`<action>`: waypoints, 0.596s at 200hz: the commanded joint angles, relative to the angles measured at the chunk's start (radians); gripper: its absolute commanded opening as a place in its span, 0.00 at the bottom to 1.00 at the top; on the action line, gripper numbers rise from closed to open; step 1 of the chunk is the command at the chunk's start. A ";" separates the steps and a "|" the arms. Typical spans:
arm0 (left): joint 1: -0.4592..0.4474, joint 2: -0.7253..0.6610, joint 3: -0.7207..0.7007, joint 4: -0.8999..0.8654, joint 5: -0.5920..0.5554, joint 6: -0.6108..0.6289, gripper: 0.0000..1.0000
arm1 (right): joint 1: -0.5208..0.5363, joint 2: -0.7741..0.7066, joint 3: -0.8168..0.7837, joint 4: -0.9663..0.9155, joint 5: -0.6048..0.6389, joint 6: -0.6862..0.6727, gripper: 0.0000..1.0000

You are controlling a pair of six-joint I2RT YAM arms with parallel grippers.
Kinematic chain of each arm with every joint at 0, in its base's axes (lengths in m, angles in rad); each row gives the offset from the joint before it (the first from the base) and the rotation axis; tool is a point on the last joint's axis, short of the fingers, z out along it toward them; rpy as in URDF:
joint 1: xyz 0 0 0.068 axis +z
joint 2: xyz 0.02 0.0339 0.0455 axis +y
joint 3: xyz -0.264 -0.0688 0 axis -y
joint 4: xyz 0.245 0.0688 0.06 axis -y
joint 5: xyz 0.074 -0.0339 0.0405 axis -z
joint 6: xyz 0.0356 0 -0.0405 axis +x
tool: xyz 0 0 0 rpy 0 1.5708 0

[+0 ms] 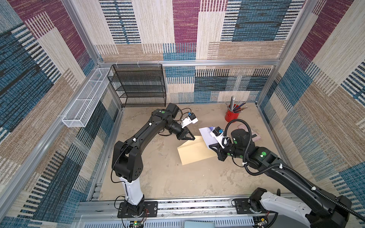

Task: Fold the letter paper in half and place it into the envelope
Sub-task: Place the letter paper in the envelope.

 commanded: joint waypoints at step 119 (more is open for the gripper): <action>0.000 0.074 0.174 -0.350 0.131 0.288 0.00 | 0.073 -0.038 -0.016 0.086 0.116 -0.379 0.00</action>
